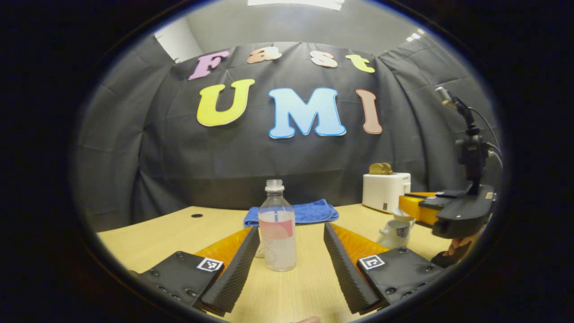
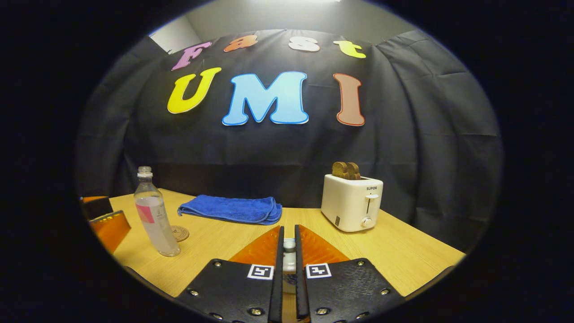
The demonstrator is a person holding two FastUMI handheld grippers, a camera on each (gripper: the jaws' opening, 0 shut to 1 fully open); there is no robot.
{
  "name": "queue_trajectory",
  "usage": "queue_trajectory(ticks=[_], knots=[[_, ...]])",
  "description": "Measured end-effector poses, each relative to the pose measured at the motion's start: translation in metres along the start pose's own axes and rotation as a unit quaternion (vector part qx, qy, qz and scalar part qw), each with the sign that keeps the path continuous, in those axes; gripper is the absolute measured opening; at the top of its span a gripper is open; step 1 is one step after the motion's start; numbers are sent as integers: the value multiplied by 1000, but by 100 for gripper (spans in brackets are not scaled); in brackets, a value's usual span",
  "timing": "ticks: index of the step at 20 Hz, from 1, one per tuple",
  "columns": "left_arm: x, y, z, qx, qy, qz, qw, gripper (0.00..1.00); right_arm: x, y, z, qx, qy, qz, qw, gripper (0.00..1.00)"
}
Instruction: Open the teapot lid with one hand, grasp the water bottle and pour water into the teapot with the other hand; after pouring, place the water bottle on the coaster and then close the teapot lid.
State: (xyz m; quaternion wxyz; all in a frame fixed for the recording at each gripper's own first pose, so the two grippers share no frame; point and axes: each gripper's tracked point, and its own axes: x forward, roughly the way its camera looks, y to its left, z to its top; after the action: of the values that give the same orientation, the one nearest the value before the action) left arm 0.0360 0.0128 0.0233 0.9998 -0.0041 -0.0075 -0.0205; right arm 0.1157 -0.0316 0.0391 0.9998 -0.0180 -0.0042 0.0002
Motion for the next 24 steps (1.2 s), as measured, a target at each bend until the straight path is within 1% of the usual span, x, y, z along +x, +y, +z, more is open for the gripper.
queue_trajectory(ticks=[2, 6, 14, 18, 22, 24], knots=[[12, 1, 0, -6, 3, -2, 1000, 100, -14, -2, 3, -13, -7, -2, 1000, 12], [34, 6, -13, 6, 16, 8, 1000, 100, -37, -4, -4, -17, -4, 2, 1000, 12], [70, 27, -16, 0, 23, 25, 999, 100, -49, -2, -7, -20, -6, 10, 1000, 12], [86, 31, -32, -18, 46, 22, 999, 100, -52, -4, -4, -26, -12, 10, 1000, 12], [107, 32, -38, -5, 51, 19, 999, 100, -58, 0, -9, -21, -4, 18, 1000, 12], [109, 28, -37, -9, 54, 12, 998, 100, -65, 1, -10, -20, -4, 21, 1000, 12]])
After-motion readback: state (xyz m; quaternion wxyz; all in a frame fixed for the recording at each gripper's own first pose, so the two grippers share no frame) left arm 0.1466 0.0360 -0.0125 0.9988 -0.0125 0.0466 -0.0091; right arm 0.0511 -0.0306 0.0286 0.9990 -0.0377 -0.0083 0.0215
